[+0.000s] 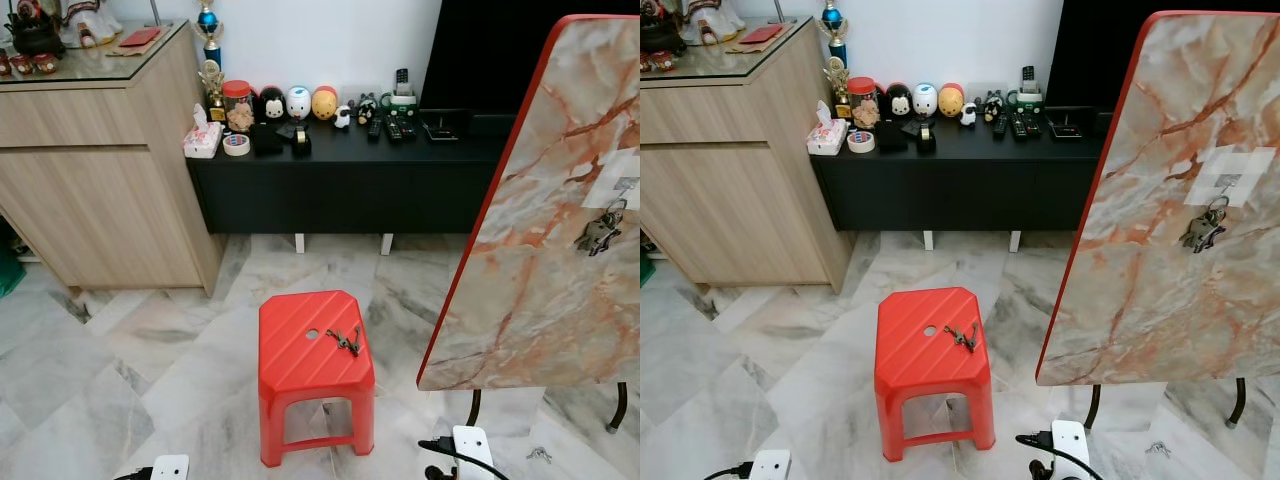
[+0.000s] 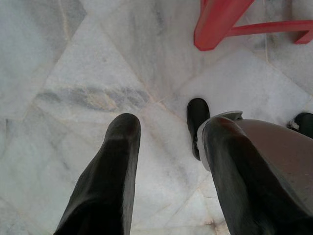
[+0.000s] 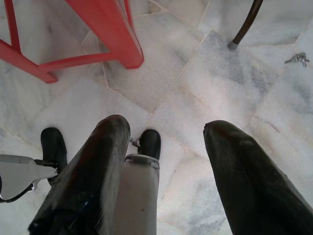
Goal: Hang keys on a hook
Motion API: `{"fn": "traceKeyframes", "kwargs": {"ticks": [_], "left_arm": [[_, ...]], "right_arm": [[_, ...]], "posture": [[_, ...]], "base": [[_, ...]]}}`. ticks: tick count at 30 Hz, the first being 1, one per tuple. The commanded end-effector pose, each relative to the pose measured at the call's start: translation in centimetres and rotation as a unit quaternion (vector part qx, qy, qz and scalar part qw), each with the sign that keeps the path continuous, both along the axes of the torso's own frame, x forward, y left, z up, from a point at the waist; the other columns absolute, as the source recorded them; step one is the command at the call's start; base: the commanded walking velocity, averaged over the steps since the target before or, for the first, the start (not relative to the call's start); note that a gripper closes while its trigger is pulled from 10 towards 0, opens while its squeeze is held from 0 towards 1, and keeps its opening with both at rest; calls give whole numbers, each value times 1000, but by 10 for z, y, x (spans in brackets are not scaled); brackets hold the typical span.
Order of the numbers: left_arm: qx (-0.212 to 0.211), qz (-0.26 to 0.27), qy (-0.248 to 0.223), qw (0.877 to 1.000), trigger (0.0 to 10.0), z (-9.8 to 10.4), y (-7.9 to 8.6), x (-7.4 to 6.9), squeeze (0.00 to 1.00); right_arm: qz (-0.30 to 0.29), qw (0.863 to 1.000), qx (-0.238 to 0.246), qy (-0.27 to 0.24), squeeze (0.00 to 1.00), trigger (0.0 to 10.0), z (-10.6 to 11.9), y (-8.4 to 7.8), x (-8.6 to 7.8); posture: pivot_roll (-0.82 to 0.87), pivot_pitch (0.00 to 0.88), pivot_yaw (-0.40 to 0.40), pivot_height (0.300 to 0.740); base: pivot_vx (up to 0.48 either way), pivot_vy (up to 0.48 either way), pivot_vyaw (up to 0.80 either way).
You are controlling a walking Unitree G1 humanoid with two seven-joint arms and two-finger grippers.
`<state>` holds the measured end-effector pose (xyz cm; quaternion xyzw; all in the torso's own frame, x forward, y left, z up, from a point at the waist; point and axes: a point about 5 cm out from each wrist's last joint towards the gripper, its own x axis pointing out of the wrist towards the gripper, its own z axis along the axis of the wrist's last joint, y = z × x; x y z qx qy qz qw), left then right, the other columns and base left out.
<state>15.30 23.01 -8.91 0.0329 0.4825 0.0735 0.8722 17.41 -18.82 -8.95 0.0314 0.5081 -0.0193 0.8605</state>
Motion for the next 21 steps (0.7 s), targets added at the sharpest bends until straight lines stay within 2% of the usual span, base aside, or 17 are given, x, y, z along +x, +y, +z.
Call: {"fn": "traceKeyframes", "kwargs": {"ticks": [1,21], "left_arm": [[2,-1,4,1000,10000,0,1,-1,0],[0,2,3,1000,10000,0,1,-1,0]], "right_arm": [[-4,1000,1,-5,0,10000,1,-1,1],[-3,1000,2,-6,0,10000,1,0,2]], "posture": [[33,0,-18,740],[33,0,-19,740]], "base": [[0,0,0],[0,0,0]]}}
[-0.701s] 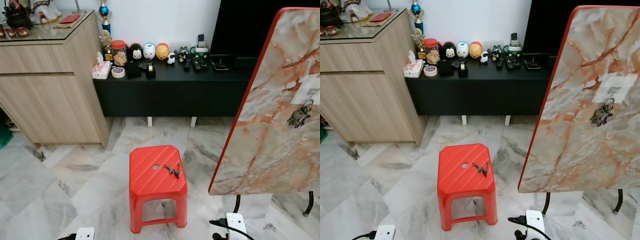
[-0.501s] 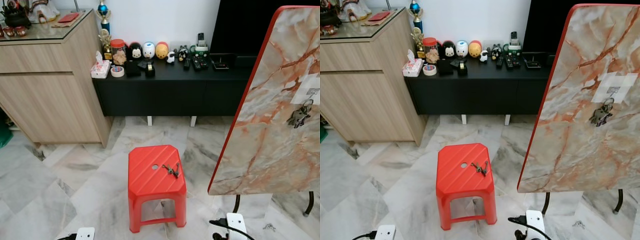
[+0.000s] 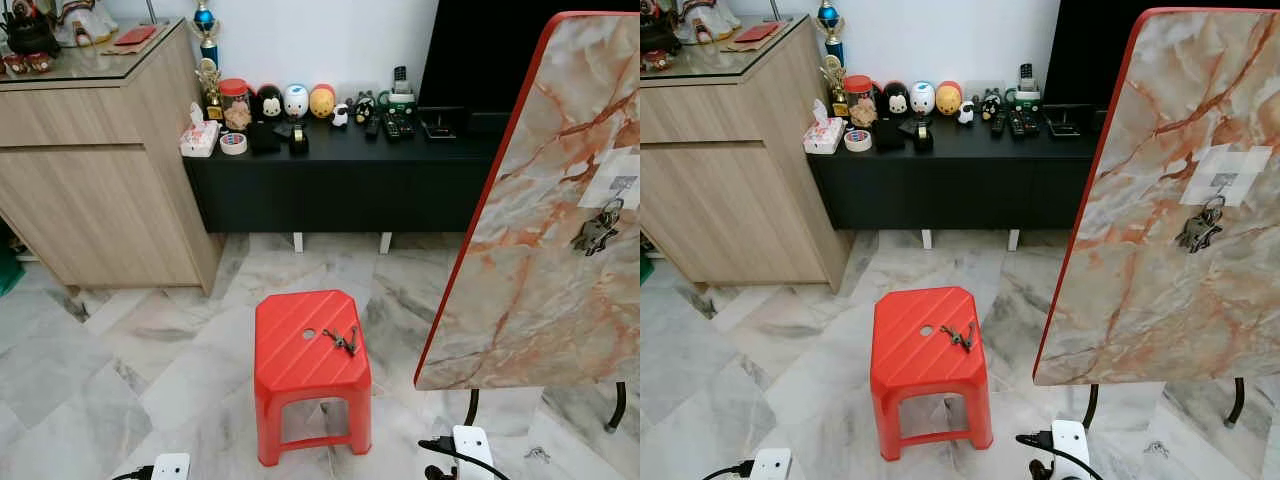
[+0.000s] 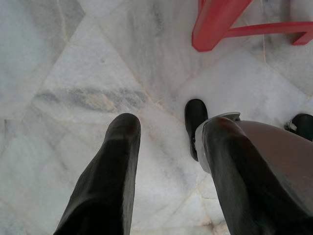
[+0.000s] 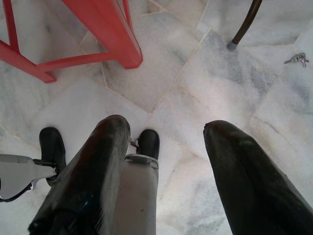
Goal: Hang keys on a hook
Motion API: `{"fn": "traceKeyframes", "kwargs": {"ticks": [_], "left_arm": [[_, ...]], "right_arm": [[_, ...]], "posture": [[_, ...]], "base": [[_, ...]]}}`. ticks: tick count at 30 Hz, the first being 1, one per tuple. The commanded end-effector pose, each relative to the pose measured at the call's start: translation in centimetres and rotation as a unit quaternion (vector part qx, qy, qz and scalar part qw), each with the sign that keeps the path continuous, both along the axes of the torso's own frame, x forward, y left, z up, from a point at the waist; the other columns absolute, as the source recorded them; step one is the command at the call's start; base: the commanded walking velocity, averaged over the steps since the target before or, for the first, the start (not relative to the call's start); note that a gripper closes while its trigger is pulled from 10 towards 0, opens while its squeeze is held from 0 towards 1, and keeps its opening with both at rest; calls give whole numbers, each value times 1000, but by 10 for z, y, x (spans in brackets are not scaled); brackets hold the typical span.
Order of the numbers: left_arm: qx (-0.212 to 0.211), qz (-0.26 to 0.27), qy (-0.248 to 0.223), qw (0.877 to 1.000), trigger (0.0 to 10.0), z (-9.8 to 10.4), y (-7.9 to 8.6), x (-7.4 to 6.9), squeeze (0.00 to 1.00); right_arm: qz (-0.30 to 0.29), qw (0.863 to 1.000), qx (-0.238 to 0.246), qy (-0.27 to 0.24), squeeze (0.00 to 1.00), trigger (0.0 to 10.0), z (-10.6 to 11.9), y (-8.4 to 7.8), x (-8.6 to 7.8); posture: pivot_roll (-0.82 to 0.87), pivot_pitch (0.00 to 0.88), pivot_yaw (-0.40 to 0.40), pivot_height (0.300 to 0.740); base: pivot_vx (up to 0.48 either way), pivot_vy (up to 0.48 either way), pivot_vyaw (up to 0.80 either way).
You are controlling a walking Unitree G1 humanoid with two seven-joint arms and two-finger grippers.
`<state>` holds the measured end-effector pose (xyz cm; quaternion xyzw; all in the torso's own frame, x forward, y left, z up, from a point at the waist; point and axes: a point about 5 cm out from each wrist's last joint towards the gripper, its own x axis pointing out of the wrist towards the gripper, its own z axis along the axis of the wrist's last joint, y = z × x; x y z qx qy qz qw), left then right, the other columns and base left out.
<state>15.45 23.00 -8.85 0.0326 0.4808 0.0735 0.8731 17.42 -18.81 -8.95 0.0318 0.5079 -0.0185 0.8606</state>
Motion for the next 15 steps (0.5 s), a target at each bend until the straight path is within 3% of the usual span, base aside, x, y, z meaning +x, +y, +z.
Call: {"fn": "traceKeyframes", "kwargs": {"ticks": [1,7,15], "left_arm": [[0,2,5,1000,10000,-1,1,-2,0],[-1,3,5,1000,10000,-1,1,-2,0],[2,2,14,1000,10000,-2,5,-7,0]], "right_arm": [[-4,1000,2,-5,0,10000,1,-1,2],[1,1000,1,-5,0,10000,1,-1,2],[12,1000,2,-9,0,10000,2,0,3]], "posture": [[34,0,-19,740],[35,0,-20,740],[36,0,-20,740]], "base": [[0,0,0],[0,0,0],[0,480,742]]}}
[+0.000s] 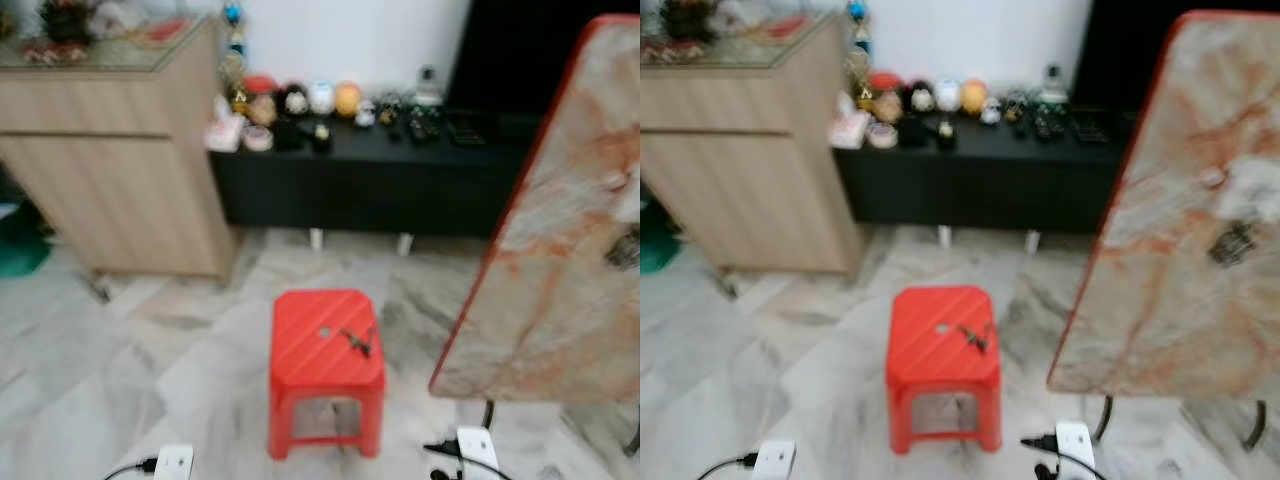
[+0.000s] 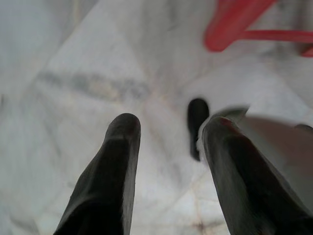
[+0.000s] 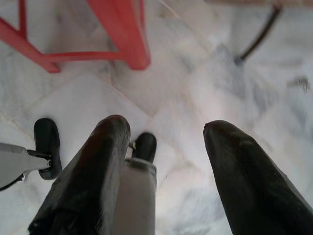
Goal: Hang keys on a hook
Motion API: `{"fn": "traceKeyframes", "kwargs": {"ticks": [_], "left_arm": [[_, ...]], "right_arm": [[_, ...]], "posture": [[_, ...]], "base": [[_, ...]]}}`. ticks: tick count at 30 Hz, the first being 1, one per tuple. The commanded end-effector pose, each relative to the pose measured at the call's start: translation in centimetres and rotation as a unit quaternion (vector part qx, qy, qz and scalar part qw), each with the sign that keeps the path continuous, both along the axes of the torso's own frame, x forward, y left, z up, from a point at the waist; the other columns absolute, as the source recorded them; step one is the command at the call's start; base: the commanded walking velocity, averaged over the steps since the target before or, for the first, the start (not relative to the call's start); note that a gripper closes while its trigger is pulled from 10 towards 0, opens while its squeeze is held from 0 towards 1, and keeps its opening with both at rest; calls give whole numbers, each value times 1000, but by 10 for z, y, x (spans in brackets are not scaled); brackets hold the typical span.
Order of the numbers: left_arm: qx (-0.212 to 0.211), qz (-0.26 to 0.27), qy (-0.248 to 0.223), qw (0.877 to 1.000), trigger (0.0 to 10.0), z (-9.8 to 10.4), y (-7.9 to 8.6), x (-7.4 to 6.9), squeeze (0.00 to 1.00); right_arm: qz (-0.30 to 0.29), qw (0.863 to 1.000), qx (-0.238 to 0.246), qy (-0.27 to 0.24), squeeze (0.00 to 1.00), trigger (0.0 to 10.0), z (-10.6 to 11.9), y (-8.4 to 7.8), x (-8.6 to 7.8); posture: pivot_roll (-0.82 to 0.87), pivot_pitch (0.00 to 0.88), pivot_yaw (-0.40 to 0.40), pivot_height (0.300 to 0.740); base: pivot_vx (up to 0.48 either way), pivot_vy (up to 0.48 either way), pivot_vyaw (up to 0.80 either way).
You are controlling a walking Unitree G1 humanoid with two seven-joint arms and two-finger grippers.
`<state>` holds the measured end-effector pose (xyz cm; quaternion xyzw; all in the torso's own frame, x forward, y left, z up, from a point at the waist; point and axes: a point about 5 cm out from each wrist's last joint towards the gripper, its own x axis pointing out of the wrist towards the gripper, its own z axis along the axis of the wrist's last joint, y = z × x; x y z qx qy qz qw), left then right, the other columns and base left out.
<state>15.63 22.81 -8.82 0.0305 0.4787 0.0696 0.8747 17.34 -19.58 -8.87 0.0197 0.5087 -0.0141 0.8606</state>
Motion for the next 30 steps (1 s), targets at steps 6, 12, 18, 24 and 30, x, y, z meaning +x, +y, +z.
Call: {"fn": "traceKeyframes", "kwargs": {"ticks": [6,12,18,24,30], "left_arm": [[8,4,20,1000,10000,-3,8,-10,0],[8,4,19,1000,10000,-3,8,-11,0],[7,1,16,1000,10000,-3,5,-9,0],[3,-1,15,1000,10000,-3,3,-8,0],[0,-9,13,1000,10000,-2,2,-7,0]], "right_arm": [[-8,1000,14,-9,0,10000,1,8,4],[-8,1000,15,-9,0,10000,1,8,3],[-14,1000,11,-8,0,10000,0,8,3],[-16,1000,10,-9,0,10000,0,7,3],[-17,1000,8,-10,0,10000,1,7,3]], "posture": [[36,0,-20,740],[36,0,-19,740],[36,0,-19,740],[36,0,-19,740],[36,0,-18,740]], "base": [[0,480,203],[0,277,0],[0,0,0],[0,0,0],[0,0,0]]}}
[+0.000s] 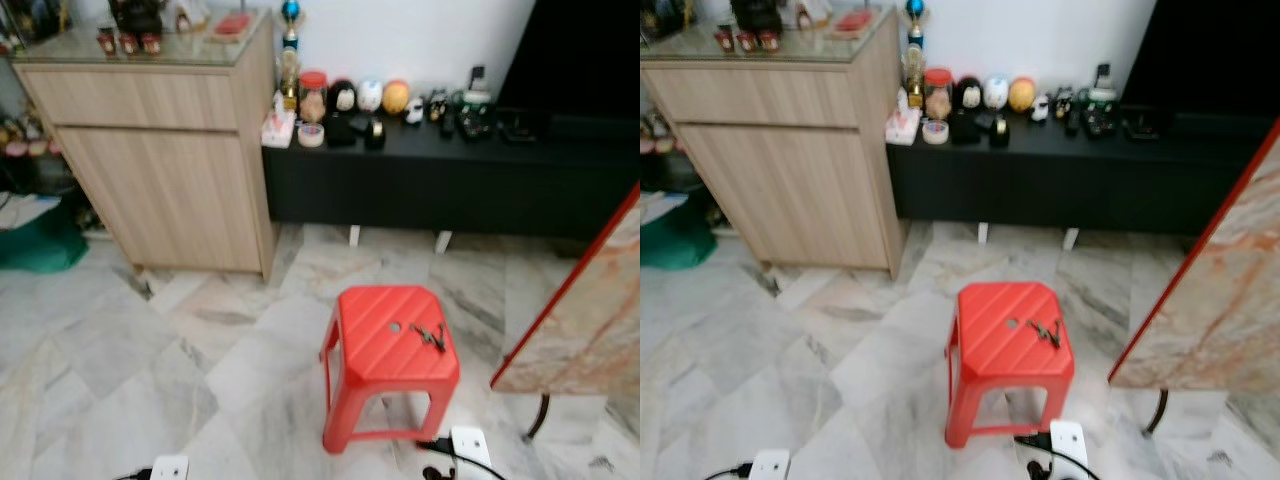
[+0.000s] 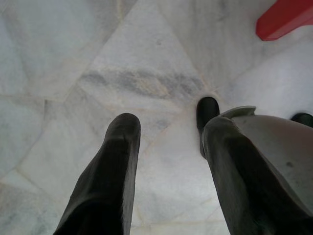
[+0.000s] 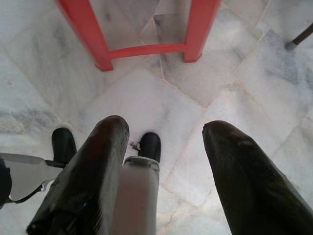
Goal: Hang keys on a hook
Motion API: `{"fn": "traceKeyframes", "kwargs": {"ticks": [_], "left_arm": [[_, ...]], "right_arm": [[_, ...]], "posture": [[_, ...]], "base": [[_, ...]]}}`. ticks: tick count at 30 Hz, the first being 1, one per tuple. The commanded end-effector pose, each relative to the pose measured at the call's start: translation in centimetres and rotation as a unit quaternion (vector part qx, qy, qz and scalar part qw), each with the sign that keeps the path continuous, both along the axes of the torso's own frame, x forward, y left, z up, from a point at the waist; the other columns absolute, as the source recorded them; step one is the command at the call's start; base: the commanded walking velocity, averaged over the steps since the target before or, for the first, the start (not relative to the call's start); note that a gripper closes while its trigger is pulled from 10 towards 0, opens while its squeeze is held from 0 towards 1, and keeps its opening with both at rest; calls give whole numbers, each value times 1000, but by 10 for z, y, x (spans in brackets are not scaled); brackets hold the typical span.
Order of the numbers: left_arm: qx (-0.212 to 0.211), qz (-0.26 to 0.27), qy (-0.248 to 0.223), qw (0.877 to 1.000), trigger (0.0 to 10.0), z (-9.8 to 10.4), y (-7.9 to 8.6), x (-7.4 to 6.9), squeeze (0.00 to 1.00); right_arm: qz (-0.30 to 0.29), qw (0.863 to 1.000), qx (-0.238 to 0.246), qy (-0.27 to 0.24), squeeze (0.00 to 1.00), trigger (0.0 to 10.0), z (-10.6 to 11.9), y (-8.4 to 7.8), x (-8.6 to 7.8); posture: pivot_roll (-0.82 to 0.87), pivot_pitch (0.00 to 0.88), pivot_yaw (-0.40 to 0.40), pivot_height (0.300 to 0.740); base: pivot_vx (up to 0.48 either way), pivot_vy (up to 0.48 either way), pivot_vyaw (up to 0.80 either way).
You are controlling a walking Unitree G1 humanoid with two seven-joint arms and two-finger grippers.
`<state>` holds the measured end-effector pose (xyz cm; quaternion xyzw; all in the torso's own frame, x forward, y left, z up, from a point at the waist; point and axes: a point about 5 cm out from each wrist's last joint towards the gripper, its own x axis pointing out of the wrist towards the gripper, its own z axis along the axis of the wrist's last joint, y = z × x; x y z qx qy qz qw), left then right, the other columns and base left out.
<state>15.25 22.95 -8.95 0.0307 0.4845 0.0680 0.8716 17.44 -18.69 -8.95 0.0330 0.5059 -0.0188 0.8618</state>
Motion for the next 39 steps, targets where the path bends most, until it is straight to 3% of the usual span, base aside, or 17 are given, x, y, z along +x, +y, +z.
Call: {"fn": "traceKeyframes", "kwargs": {"ticks": [1,32,39], "left_arm": [[1,-7,6,1000,10000,-1,1,-3,0],[-3,9,1,1000,10000,0,1,-1,0],[-3,11,-3,1000,10000,1,2,1,0]], "right_arm": [[-6,1000,-1,-7,0,10000,1,-2,2],[-1,1000,0,-7,0,10000,1,-2,3],[-1,1000,1,-7,0,10000,2,-1,3]], "posture": [[36,0,-18,740],[35,0,-20,740],[34,0,-20,740]], "base": [[0,0,0],[0,0,0],[251,0,0]]}}
